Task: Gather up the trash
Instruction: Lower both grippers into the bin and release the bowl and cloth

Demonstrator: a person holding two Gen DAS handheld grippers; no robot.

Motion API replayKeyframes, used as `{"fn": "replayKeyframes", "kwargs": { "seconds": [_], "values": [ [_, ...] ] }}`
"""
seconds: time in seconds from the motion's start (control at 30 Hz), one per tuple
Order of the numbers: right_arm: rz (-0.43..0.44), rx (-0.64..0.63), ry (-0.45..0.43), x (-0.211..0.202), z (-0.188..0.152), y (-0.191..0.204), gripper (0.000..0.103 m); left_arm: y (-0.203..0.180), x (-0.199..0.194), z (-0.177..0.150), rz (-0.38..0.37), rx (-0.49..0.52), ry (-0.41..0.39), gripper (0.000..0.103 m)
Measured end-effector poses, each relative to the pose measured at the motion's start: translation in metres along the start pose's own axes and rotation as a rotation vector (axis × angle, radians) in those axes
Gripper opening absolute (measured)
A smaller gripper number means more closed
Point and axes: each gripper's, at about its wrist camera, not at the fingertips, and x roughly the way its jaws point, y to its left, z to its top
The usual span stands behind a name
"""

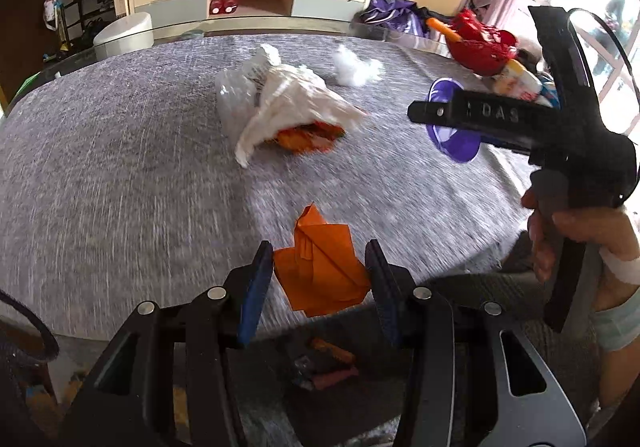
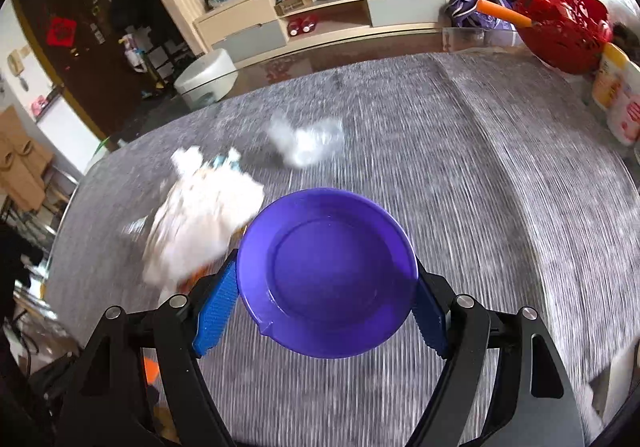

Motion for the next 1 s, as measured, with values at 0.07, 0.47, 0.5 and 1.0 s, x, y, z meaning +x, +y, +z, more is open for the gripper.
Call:
{"fn": "replayKeyframes", "kwargs": {
  "seconds": [0.07, 0.47, 0.5, 1.0],
  "values": [
    [0.01, -0.017, 0.0, -0.012, -0.014, 0.002, 0.078, -0.007, -0.006, -0.011, -0.002, 0.013, 0.0, 0.045],
    [0.068, -0.074, 0.053, -0.04, -0.104, 0.015, 0.078, -0.02, -0.004, -0.081, -0.014, -0.026, 0.066, 0.045],
    [0.073, -0.073, 0.064, -0.038, -0.111, 0.016, 0.078, -0.02, -0.001, -0.087, -0.014, -0.029, 0.077, 0.045],
    [0.105, -0.032, 0.25, 0.013, -0.171, 0.008, 0.078, -0.013, 0.036, -0.139, -0.037, -0.045, 0.211, 0.046]
  ]
}}
